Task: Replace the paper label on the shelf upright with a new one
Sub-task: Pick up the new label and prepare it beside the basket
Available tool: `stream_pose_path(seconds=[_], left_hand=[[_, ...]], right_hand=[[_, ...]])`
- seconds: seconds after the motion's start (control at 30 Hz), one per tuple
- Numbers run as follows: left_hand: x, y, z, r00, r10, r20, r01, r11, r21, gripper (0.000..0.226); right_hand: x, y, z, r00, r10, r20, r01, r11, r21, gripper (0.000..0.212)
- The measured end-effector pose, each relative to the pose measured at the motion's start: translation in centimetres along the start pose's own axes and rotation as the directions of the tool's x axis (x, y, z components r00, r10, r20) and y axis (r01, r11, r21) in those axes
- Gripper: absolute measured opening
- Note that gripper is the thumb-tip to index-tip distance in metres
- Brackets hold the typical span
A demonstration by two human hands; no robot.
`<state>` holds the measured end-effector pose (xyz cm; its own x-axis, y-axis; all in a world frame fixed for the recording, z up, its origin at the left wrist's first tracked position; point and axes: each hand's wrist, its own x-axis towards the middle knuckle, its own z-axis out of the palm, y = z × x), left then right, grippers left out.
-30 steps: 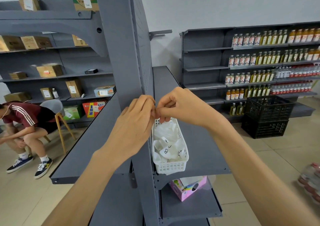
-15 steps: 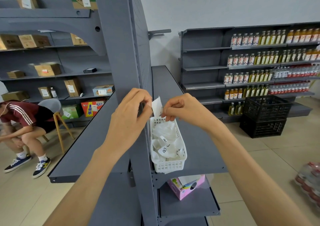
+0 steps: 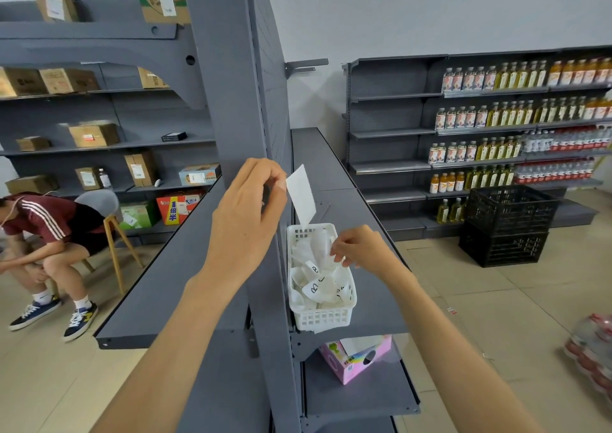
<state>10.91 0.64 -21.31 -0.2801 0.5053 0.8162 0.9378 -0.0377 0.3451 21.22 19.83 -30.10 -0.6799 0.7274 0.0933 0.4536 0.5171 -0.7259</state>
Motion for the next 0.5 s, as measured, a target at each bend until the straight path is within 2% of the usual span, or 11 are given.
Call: stream_pose_path(seconds=[0.17,0.3,0.4,0.5], left_hand=[[0.2,0.3,-0.3,1.0,-0.016,-0.002,0.016,1.0,-0.017,0.013],[0.2,0.2,-0.5,1.0,-0.021,0.004,0.021,0.999,-0.028,0.013],[0.1,0.2,-0.8,0.999,-0.033,-0.003,0.033,0.998,-0.058,0.013],[0.2,0.2,-1.0,0.998,-0.064,-0.018,0.062,0.994,-0.092,0.013]], right_hand=[[0.6,0.7,1.7,0.996,-0.042,-0.082,0.019,0.966,-0.259,0.026],[1.2,0.5,2.3,0.981,-0.176,-0.087,0.107,0.852,-0.513,0.022],[1.0,0.0,2.1,0.952,-0.217,-0.214,0.089,0.869,-0.486,0.025],[-0.1,-1.4,1.5,0.896,-0.232,-0.378,0.142,0.957,-0.251,0.025]])
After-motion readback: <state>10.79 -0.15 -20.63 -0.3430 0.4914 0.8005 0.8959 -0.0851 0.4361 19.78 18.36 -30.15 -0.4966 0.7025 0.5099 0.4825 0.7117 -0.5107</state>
